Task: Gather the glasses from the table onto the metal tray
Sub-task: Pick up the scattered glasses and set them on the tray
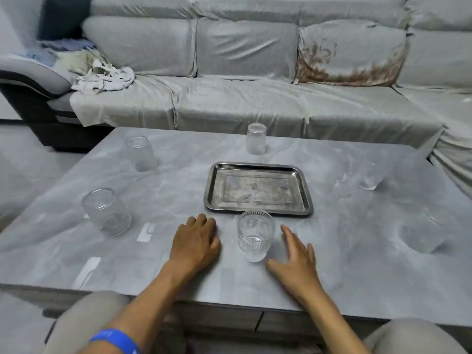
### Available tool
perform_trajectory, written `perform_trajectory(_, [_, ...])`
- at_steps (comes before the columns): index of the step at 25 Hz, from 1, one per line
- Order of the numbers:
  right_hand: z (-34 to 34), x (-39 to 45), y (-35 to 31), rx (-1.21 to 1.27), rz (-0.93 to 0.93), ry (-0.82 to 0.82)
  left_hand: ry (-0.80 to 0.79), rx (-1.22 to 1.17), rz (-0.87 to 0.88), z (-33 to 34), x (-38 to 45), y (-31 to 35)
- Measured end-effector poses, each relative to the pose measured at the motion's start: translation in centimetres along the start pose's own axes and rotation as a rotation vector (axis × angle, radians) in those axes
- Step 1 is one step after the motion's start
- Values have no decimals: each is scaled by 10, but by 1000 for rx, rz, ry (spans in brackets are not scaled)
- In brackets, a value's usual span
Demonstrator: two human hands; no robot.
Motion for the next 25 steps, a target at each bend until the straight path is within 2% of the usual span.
perform_trajectory(2, [7, 2, -18, 148, -21, -13, -30, -32, -17, -8, 19, 2])
perform_trajectory(4, [12, 0, -35, 175, -36, 12, -80, -59, -68, -16, 40, 2])
perform_trajectory(6, [12, 8, -43, 274, -17, -12, -18, -246, -258, -23, 57, -16])
perform_trajectory(8, [6, 21, -46, 419, -2, -46, 124, -531, -493, -25, 69, -41])
perform_trajectory(10, [-10, 44, -63, 435, -60, -55, 112, -739, -602, -18, 83, -52])
perform_trajectory(13, [-41, 104, -102, 408, -142, 35, -42, -780, -604, -5, 101, -55])
perform_trajectory(15, [-53, 145, -128, 403, -158, 123, -64, -759, -588, -1, 110, -57])
perform_trajectory(18, [-46, 191, -154, 243, -193, 185, -62, -646, -526, 6, 113, -57])
perform_trajectory(23, [-8, 230, -167, -14, -286, 139, -41, -597, -493, 16, 115, -54])
perform_trajectory(25, [6, 234, -165, -31, -309, 131, -30, -620, -486, 18, 115, -55])
Point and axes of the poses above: each hand's wrist, its own x-axis towards the middle knuckle, its own z-axis out of the palm, y = z × x, the point moved 3 cm from there along x, towards the middle knuckle, and after that the axes turned 4 degrees about z, right-handed, at the moved point
